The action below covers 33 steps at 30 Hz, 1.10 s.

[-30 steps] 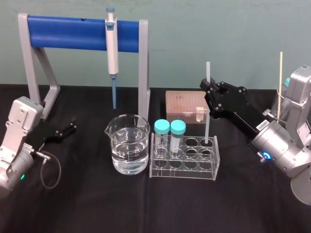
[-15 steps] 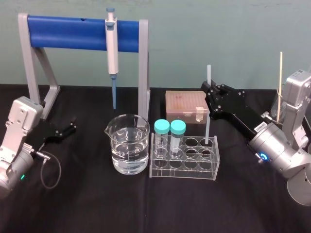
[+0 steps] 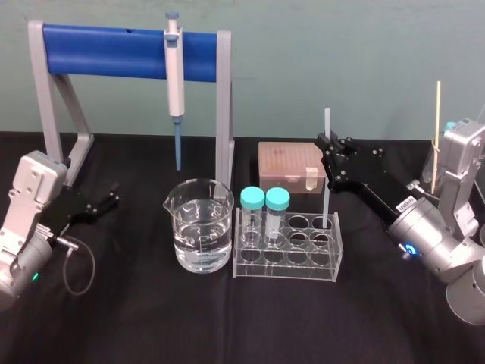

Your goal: Pick up the stirring rod with one hand, then place it down.

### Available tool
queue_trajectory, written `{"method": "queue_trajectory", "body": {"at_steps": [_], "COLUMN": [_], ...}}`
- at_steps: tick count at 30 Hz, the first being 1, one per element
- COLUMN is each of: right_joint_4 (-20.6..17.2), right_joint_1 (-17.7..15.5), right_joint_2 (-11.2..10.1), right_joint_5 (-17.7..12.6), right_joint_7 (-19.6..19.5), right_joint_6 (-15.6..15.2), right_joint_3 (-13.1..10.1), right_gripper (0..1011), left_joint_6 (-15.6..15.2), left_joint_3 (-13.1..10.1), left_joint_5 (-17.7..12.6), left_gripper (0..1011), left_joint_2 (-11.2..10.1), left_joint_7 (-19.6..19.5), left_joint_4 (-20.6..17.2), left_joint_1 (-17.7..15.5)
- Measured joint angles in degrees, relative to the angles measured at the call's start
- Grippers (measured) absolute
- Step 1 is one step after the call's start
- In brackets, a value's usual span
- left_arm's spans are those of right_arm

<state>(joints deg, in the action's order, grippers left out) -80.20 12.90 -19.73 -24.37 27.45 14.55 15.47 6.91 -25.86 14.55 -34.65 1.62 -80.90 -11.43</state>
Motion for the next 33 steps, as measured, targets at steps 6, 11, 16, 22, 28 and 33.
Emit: {"method": "queue_trajectory", "body": {"at_steps": [6,11,16,22,28,33], "right_joint_4": [0.8,1.5,1.9,2.6,3.3,3.7], "right_joint_1": [0.1,0.2,0.4,0.8,1.1,1.2], "right_joint_2": [0.2,0.6,0.8,1.1,1.3,1.4], "right_joint_5": [0.0,-0.1,-0.1,-0.1,0.4,0.7], "right_joint_7": [0.0,0.3,0.5,0.7,0.5,0.3], "right_joint_6": [0.0,-0.1,-0.3,-0.5,-0.9,-1.2], "right_joint_3": [-0.2,-0.2,0.0,0.3,0.6,0.8], "right_gripper": [72,72,72,72,72,72], "left_joint_6": [0.0,0.0,0.0,0.0,0.0,0.0], "left_joint_3": [0.0,0.0,0.0,0.0,0.0,0.0], "left_joint_5": [0.0,0.0,0.0,0.0,0.0,0.0], "left_gripper": [1000,1001,1000,1000,1000,1000], "left_joint_2": [0.0,0.0,0.0,0.0,0.0,0.0], "left_joint_7": [0.0,0.0,0.0,0.0,0.0,0.0], "left_joint_4": [0.0,0.0,0.0,0.0,0.0,0.0], "left_joint_1": [0.0,0.0,0.0,0.0,0.0,0.0]}}
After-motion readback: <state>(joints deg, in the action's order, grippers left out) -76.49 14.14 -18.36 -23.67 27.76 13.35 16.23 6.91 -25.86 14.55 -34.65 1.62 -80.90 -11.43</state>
